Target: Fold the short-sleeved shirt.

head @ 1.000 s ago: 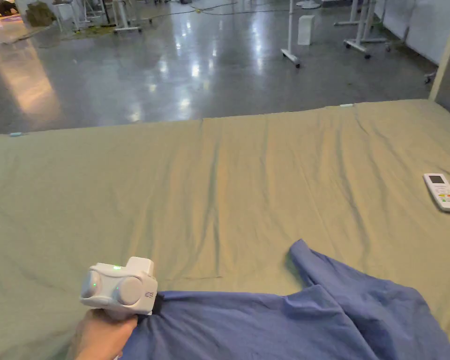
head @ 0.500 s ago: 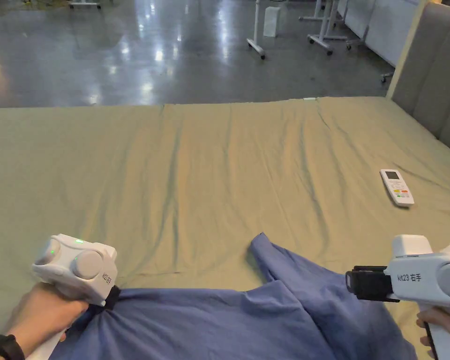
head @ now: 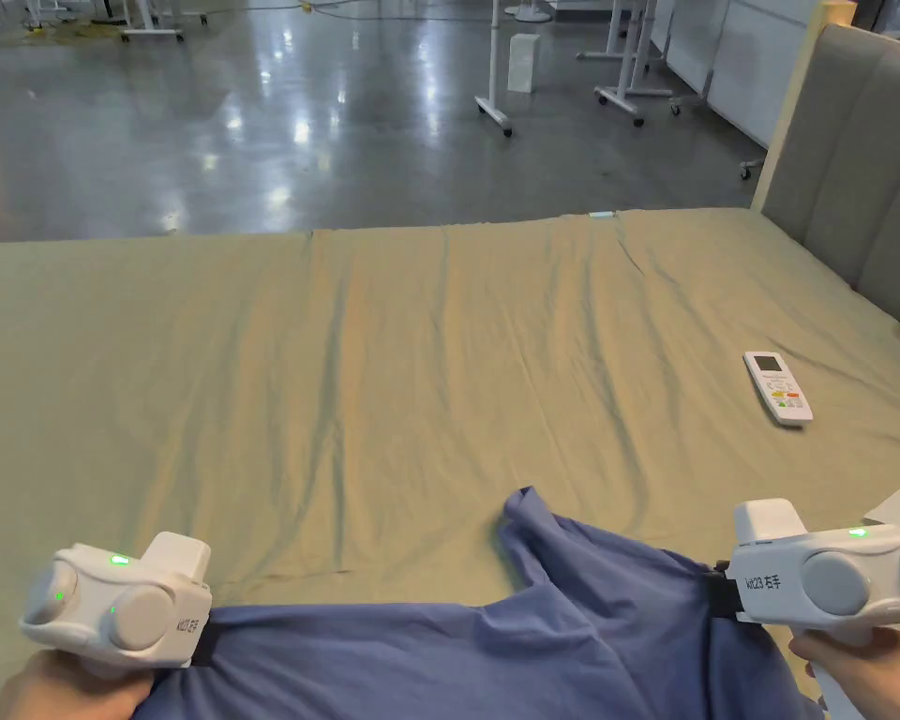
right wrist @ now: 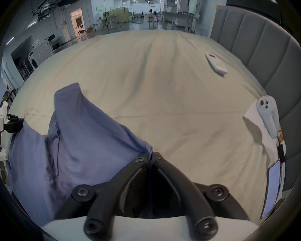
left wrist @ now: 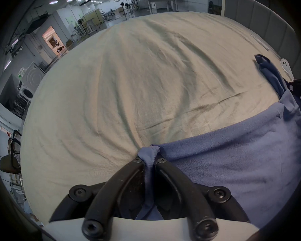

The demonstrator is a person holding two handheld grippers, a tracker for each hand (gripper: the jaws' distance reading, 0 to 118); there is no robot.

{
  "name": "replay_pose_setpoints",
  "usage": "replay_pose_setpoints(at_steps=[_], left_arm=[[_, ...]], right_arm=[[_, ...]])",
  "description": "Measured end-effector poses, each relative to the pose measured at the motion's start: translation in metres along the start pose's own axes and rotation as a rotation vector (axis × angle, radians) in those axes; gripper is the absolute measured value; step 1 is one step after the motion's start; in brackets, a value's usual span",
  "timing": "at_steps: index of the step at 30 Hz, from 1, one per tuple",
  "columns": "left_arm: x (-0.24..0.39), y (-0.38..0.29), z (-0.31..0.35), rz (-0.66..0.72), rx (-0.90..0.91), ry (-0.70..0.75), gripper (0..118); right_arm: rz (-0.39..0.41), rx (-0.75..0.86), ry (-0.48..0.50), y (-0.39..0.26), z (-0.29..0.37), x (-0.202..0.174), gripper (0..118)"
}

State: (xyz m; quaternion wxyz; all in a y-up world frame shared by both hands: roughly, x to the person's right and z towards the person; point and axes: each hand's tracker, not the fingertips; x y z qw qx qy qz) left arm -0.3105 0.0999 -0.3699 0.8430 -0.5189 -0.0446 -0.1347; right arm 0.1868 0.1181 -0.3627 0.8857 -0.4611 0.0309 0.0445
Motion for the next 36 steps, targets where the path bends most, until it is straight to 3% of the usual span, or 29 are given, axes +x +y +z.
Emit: replay_pose_setpoints(at_steps=[4,8,19,29,36], left_arm=[[-0.022,-0.021,0.040,0.100,0.212,-0.059,7],[-0.049,-0.043,0.135,0.221,0.413,-0.164,7],[-0.115,-0.074,0.382,0.250,0.812,-0.033,7],[-0.152,-0.082,0.509,0.320,1.027,0.101,7],[-0.157,-0.071,0.544,0.328,1.084,0.165,7]], right_arm=[[-0.054,0.113,0.033,0.001,0.034,0.008,4],[-0.066,0.262,0.063,0.006,0.097,0.015,4],[-0.117,0.615,0.144,0.052,0.304,0.017,3],[-0.128,0.858,0.090,0.120,0.437,0.002,3],[-0.024,1.008,-0.037,0.148,0.487,-0.019,3]])
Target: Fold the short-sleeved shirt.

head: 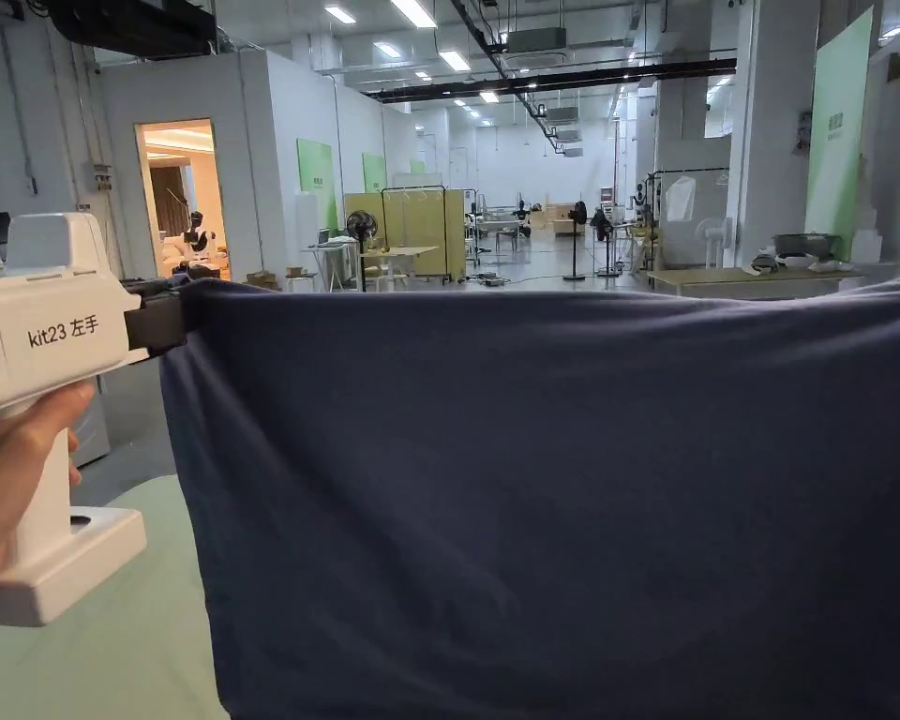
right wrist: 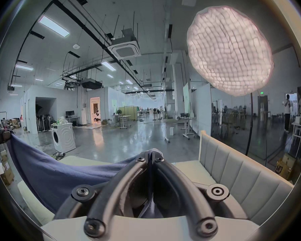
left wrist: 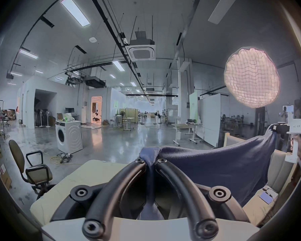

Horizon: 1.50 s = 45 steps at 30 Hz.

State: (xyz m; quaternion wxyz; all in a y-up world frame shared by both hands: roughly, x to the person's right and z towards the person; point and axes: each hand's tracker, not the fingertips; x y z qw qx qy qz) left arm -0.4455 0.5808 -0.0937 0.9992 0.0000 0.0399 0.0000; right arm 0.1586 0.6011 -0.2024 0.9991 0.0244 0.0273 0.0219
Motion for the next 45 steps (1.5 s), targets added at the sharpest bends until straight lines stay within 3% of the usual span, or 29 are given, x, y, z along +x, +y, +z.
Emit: replay_pose_setpoints(at_steps=[1,23,29,33,34,35,41,42,43,45], left_arm=[[0.000,0.002,-0.001,0.007,0.000,0.003,7],[-0.003,0.001,-0.050,-0.023,-0.025,0.057,7],[0.004,-0.007,-0.094,-0.056,-0.046,0.083,7],[0.000,-0.013,-0.127,-0.008,-0.050,0.119,7],[0.002,-0.015,-0.137,-0.018,-0.067,0.142,7],[0.004,-0.016,-0.146,-0.048,-0.083,0.144,7],[0.009,-0.022,-0.187,-0.057,-0.106,0.145,7],[0.009,-0.022,-0.194,-0.061,-0.113,0.135,7],[0.009,-0.025,-0.200,-0.068,-0.109,0.125,7],[0.010,-0.028,-0.207,-0.073,-0.118,0.136,7]], right_arm=[[-0.031,-0.036,-0.001,-0.002,-0.008,0.001,3],[0.001,-0.009,-0.013,0.007,-0.042,-0.016,3],[0.026,-0.036,-0.059,0.002,-0.076,-0.025,3],[0.047,-0.054,-0.095,-0.002,-0.101,-0.035,4],[0.079,-0.044,-0.111,0.000,-0.108,-0.039,4],[0.033,-0.101,-0.116,-0.004,-0.117,-0.041,4],[0.051,-0.104,-0.177,-0.008,-0.165,-0.057,4],[0.093,-0.108,-0.213,-0.010,-0.169,-0.062,3],[0.187,-0.052,-0.261,-0.007,-0.172,-0.069,3],[0.116,-0.092,-0.213,-0.010,-0.178,-0.071,3]])
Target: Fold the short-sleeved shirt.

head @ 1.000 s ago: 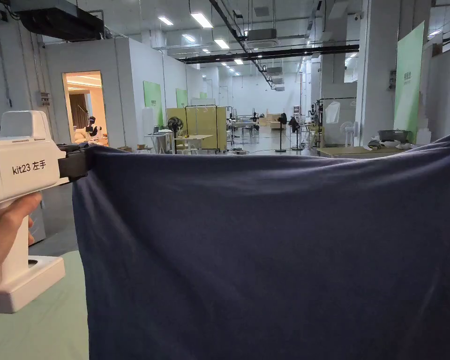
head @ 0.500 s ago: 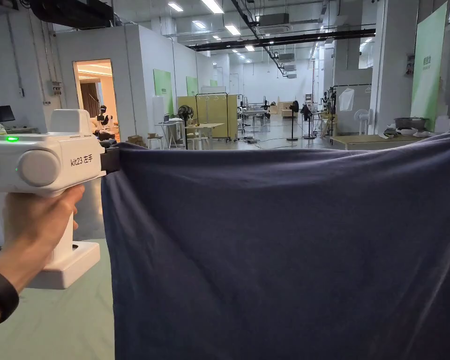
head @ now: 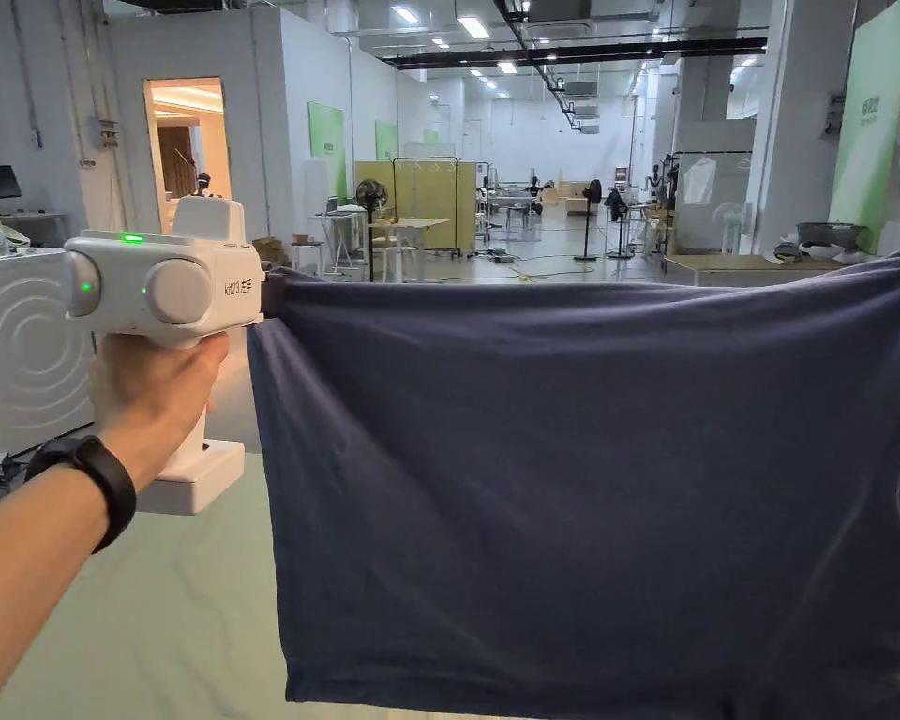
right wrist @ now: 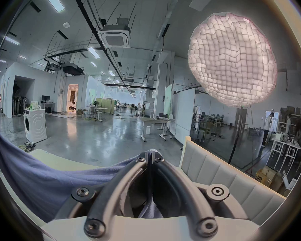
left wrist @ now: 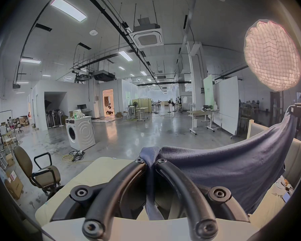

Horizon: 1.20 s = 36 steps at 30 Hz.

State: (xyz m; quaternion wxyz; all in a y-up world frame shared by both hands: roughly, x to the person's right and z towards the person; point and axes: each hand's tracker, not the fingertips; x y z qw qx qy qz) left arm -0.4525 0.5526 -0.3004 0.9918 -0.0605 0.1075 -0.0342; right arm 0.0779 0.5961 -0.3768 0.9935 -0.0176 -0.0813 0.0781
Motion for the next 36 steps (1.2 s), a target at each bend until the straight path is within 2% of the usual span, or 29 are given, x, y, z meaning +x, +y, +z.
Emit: replay_pose_setpoints(at_steps=[4,6,9,14,17,21,24,29,30,32,34,36], left_arm=[[0.001,-0.004,-0.017,0.002,-0.016,-0.006,7],[0.002,-0.004,-0.027,-0.064,-0.045,-0.007,7],[0.005,-0.014,-0.029,-0.066,-0.056,-0.006,7],[0.004,-0.052,-0.055,0.057,-0.099,-0.053,7],[0.008,-0.084,-0.043,0.093,-0.126,-0.068,7],[0.002,-0.130,-0.031,0.155,-0.153,-0.095,7],[-0.011,-0.163,-0.018,0.247,-0.167,-0.129,7],[-0.021,-0.228,0.041,0.195,-0.238,-0.156,7],[-0.024,-0.244,0.054,0.199,-0.260,-0.171,7],[-0.020,-0.278,0.088,0.234,-0.308,-0.183,7],[-0.024,-0.312,0.112,0.229,-0.403,-0.200,7],[-0.026,-0.354,0.125,0.165,-0.463,-0.216,7]], right_arm=[[0.055,0.006,0.003,0.002,-0.009,-0.007,3],[0.057,0.005,0.010,0.000,-0.013,-0.008,4],[0.041,-0.001,0.032,-0.011,-0.030,-0.011,3],[0.003,-0.083,0.061,-0.060,-0.029,-0.017,4],[-0.060,-0.124,0.122,-0.098,-0.030,-0.015,4],[-0.043,-0.156,0.155,-0.139,-0.020,-0.012,4],[-0.029,-0.157,0.195,-0.166,0.001,-0.001,3],[-0.087,-0.252,0.291,-0.232,0.057,0.023,3],[-0.076,-0.228,0.285,-0.247,0.073,0.028,4],[-0.072,-0.282,0.295,-0.283,0.100,0.036,4],[-0.103,-0.323,0.303,-0.319,0.127,0.046,4],[-0.140,-0.376,0.294,-0.349,0.160,0.050,3]])
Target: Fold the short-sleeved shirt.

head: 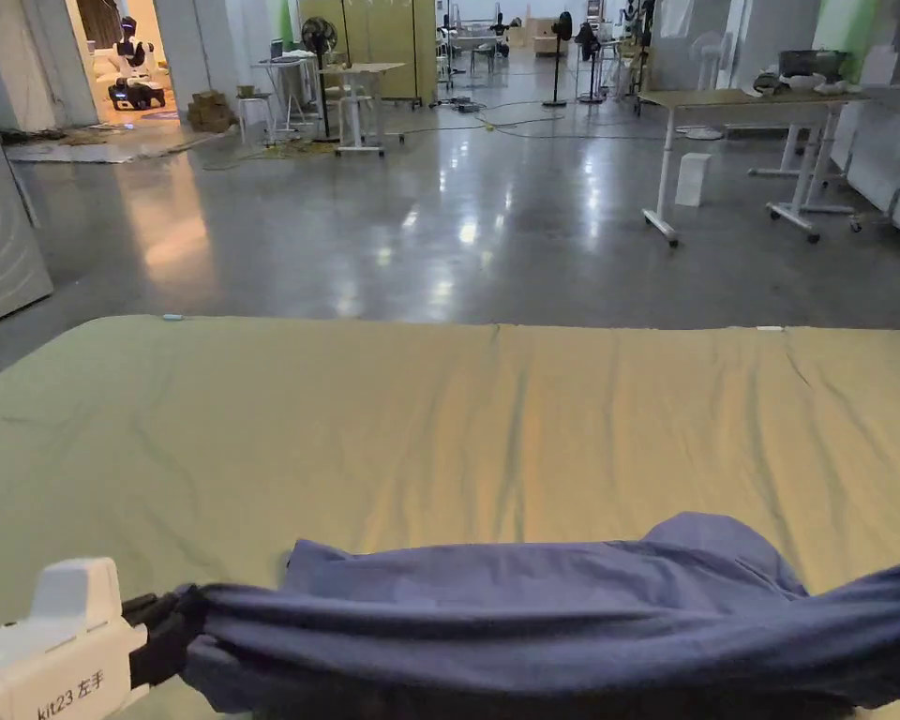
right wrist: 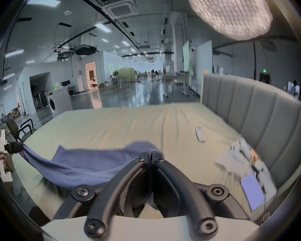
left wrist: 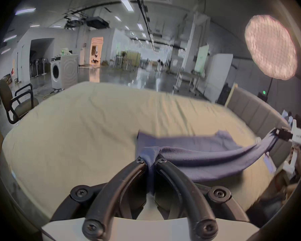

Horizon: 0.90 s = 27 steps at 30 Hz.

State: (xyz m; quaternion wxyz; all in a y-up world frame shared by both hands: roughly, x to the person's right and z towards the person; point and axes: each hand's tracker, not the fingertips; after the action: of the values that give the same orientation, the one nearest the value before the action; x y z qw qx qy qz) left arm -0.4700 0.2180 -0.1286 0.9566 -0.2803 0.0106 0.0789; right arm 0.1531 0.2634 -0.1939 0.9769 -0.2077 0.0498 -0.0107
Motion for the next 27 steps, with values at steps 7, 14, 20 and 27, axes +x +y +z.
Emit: replay_pose_setpoints(at_steps=[7,14,20,27], left_arm=[[-0.010,-0.112,0.014,0.074,-0.182,0.007,7],[-0.009,-0.151,0.027,0.112,-0.231,0.029,7],[-0.011,-0.154,0.021,0.112,-0.233,0.048,7],[-0.014,-0.149,0.049,0.143,-0.172,0.086,77]], right_arm=[[0.126,-0.202,-0.016,-0.130,0.044,-0.003,4],[0.049,-0.296,-0.056,-0.192,0.062,0.007,3],[0.099,-0.308,-0.050,-0.204,0.057,0.002,4],[-0.010,-0.256,-0.089,-0.193,0.083,0.016,75]])
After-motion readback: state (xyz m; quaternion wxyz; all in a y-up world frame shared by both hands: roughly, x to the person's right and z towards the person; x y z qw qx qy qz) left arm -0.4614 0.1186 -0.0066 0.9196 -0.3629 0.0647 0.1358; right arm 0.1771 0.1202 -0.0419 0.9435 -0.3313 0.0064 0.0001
